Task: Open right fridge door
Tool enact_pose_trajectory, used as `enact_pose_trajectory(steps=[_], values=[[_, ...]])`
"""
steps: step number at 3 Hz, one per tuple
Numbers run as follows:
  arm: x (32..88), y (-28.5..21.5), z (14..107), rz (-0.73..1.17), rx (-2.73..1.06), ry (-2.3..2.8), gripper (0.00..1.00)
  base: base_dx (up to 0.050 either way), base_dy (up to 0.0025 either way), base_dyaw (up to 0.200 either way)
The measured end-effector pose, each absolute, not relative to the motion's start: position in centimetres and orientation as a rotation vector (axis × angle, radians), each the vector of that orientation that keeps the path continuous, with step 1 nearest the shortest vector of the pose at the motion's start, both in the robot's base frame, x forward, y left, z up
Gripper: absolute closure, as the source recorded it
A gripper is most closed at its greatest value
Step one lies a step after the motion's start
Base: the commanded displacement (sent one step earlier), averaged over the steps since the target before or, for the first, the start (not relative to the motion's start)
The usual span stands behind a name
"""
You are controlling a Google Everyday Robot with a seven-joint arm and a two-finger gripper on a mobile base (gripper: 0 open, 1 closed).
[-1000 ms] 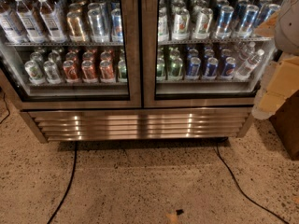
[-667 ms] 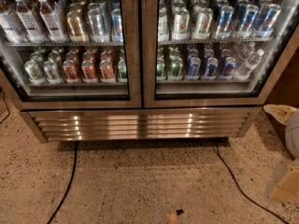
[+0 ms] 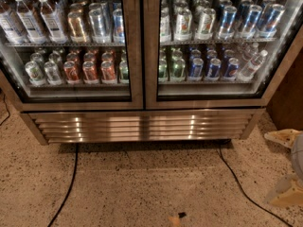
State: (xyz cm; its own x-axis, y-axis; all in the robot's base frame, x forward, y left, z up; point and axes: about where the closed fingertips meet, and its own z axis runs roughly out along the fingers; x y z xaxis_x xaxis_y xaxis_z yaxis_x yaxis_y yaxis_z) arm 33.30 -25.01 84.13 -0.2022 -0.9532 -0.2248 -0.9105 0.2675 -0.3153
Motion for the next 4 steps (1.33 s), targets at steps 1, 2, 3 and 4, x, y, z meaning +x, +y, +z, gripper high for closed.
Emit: enact_pose_trajectory(steps=[1,2,3,4], values=[[31.4,-25.7,81.4,-0.158,-1.694,2.174,0.00,0.000,0.00000,0.000],[30.1,-26.2,79.6,-0.158,-1.694,2.174,0.00,0.000,0.00000,0.000],[21.1,-29.7,67.0,-0.158,-1.695,2.173,0.00,0.000,0.00000,0.000],[20.5,-29.9,66.1,-0.158,-1.695,2.173,0.00,0.000,0.00000,0.000]])
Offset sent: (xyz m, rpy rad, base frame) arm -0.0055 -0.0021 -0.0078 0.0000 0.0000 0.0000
